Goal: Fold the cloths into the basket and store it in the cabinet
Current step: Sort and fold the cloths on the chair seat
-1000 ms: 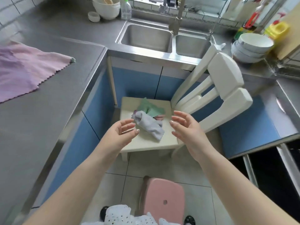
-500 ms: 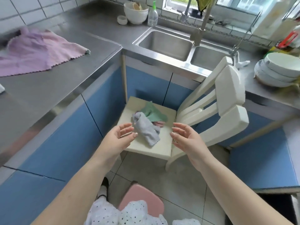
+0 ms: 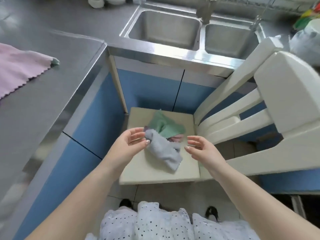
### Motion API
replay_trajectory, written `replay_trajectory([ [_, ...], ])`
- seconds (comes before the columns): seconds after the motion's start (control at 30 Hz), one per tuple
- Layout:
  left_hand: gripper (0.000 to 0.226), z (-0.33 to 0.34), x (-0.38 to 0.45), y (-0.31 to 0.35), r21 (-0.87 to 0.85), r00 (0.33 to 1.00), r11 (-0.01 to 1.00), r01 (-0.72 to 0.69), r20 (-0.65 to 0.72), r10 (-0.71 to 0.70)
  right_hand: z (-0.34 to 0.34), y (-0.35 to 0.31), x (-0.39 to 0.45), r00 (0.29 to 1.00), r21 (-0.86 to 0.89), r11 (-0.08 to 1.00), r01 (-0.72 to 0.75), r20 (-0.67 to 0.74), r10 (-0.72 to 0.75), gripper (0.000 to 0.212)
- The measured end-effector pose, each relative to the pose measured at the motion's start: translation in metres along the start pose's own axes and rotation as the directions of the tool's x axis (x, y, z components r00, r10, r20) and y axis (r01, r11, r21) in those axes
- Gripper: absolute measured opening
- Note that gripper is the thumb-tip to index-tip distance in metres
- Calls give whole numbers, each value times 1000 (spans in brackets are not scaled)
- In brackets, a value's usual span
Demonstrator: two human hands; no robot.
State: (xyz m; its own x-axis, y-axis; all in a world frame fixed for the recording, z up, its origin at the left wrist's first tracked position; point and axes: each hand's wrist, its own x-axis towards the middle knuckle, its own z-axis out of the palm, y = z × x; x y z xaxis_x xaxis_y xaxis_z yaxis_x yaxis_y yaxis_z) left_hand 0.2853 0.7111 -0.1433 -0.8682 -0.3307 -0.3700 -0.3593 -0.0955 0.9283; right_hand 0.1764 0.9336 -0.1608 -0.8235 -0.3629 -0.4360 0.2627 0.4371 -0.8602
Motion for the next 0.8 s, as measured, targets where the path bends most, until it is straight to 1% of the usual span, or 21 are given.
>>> replay_trajectory([
  [0.1, 35, 7, 36, -26, 51, 1000, 999, 10, 1, -10, 9, 33, 38, 1000, -38, 999, -13, 12, 13, 31],
  [0.23, 36, 32, 97, -88, 130, 999, 991, 16, -53, -9, 20, 94, 99, 996, -139, 990, 2, 85, 10, 39],
  [0.27, 35, 37, 111, -101, 158, 998, 987, -6, -65, 17, 23, 106, 111, 996, -159, 987, 8, 94, 7, 41],
  [0.33, 34, 47, 140, -127, 281, 992, 956, -88, -59, 108, 30, 135, 138, 996, -223, 974, 38, 91, -18, 44],
  [0.37, 35, 50, 153, -137, 389, 986, 911, -135, -34, 161, 34, 145, 149, 996, -273, 960, 60, 86, -38, 46],
  [0.4, 36, 52, 163, -145, 502, 978, 846, -181, 4, 207, 39, 156, 158, 995, -317, 945, 80, 84, -57, 47],
  [0.47, 43, 58, 190, -168, 699, 952, 657, -281, 116, 284, 50, 182, 178, 991, -399, 908, 127, 85, -101, 51],
  [0.53, 52, 61, 212, -183, 822, 922, 434, -369, 267, 279, 59, 199, 193, 987, -446, 880, 162, 60, -151, 52],
  [0.6, 57, 65, 231, -199, 881, 909, 244, -406, 362, 204, 66, 214, 204, 969, -475, 850, 229, 32, -243, 45],
  [0.63, 59, 66, 237, -202, 896, 910, 179, -407, 382, 160, 68, 219, 210, 959, -497, 829, 257, 28, -280, 42],
  [0.7, 57, 66, 247, -212, 903, 904, 81, -421, 411, 118, 73, 226, 219, 946, -520, 804, 289, 25, -324, 43],
  [0.77, 52, 64, 252, -217, 904, 894, 3, -427, 422, 154, 76, 230, 225, 940, -529, 793, 302, 27, -340, 49],
  [0.8, 48, 62, 252, -217, 906, 888, -25, -423, 420, 188, 77, 230, 226, 940, -535, 789, 301, 27, -341, 47],
])
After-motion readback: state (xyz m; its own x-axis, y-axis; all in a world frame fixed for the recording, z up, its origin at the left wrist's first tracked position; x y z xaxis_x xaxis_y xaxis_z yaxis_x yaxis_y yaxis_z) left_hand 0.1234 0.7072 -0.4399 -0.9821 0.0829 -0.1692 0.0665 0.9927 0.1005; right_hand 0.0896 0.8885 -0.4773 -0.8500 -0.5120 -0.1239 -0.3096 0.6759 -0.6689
